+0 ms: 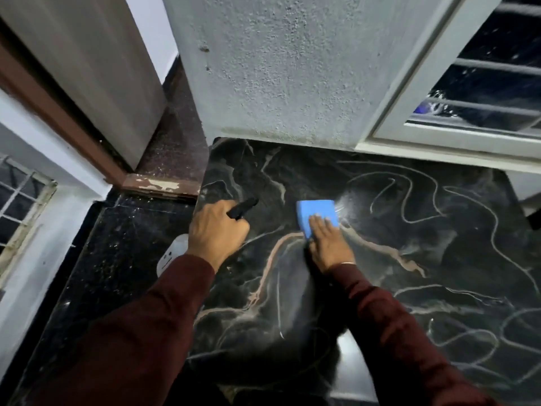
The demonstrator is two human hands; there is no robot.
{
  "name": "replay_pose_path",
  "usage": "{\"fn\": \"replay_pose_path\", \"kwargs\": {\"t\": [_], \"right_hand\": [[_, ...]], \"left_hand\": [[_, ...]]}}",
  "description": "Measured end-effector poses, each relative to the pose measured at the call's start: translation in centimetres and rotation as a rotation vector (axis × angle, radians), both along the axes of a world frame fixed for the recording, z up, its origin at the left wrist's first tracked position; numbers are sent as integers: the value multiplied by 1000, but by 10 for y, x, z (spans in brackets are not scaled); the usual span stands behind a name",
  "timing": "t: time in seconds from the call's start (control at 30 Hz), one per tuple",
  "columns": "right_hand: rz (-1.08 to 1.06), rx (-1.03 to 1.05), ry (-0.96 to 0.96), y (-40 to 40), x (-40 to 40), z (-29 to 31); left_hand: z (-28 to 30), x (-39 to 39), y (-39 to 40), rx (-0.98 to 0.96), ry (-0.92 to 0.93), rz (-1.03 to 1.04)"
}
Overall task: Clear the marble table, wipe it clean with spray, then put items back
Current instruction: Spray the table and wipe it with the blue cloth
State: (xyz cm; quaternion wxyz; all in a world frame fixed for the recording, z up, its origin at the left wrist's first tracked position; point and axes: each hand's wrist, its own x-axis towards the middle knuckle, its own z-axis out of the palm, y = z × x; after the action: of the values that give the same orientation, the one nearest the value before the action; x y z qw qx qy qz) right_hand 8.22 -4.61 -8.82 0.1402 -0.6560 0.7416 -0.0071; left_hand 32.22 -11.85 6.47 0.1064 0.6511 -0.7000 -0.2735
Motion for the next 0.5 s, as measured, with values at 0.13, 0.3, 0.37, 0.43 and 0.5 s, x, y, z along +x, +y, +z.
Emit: {"fn": "replay_pose_path", "kwargs": {"t": [0.13,0.3,0.37,0.43,0.5], "right_hand": [[-312,-1,-24,29,-112,21],[-373,36,11,16,-168,30],[-337,62,3,4,-183,34],[-313,118,6,-6,-195,43],[-344,163,-9,-15,-205,43]], "left_hand": [[-4,-48,0,36,-29,-117],[-13,-113,1,71,-134,-108],[-15,-137,0,80,-112,-77],[-16,-158,-4,92,-71,-51],[-19,-177,-9,97,-62,-24]]}}
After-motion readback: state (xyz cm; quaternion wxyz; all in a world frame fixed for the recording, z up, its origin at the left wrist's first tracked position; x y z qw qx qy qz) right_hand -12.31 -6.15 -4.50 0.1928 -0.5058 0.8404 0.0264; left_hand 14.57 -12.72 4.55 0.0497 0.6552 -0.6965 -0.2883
